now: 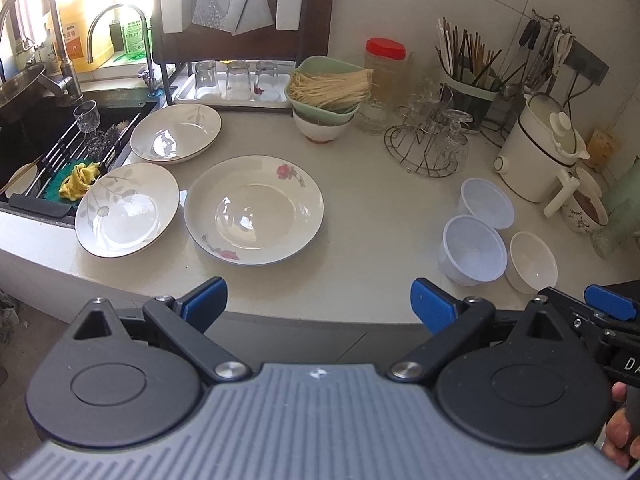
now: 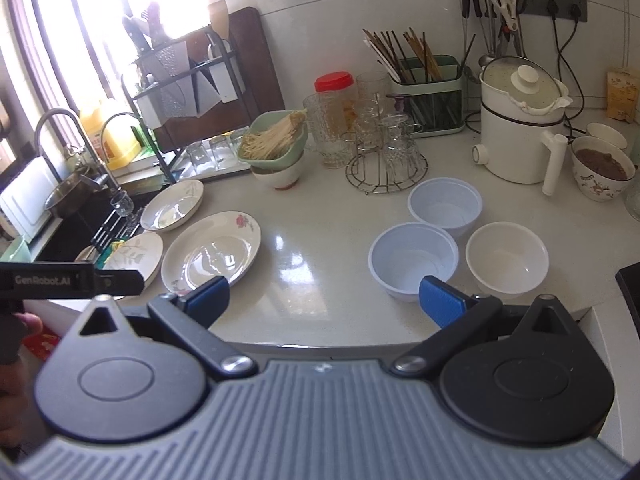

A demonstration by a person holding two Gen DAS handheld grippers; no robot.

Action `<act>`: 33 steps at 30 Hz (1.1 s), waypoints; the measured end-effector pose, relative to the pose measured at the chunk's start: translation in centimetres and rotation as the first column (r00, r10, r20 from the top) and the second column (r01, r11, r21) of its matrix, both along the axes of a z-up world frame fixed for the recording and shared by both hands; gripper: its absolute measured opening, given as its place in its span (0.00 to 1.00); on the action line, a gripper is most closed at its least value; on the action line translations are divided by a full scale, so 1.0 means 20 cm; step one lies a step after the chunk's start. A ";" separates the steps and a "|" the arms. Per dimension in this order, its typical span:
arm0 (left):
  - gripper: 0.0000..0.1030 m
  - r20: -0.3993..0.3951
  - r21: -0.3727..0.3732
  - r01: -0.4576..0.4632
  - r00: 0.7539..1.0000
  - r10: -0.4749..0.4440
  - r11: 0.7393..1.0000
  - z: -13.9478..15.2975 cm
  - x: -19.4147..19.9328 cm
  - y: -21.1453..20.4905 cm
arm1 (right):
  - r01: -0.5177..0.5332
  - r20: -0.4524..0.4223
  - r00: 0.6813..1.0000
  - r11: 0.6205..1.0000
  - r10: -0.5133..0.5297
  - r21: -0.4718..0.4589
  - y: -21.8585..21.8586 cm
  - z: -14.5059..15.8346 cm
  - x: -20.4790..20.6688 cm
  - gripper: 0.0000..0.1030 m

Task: Organize plates and bowls
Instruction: 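Move the left gripper toward the plates on the counter, then close the left gripper on the rim of the leaf-pattern plate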

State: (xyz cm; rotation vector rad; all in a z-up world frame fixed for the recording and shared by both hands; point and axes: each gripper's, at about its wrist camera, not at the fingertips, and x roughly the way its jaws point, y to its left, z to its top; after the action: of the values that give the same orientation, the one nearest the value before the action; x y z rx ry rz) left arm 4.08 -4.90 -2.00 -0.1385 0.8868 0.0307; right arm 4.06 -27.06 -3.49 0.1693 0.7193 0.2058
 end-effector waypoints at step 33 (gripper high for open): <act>0.97 -0.007 0.094 -0.198 0.980 0.200 0.976 -0.03 -0.03 0.16 | -0.140 0.049 0.990 0.984 0.135 0.106 0.15 -0.04 0.04 0.95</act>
State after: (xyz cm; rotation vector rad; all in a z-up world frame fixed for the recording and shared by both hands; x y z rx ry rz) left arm 3.46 -1.66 -2.65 -0.1401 0.8838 0.2603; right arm 4.91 -23.98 -4.31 0.2195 0.6788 0.3803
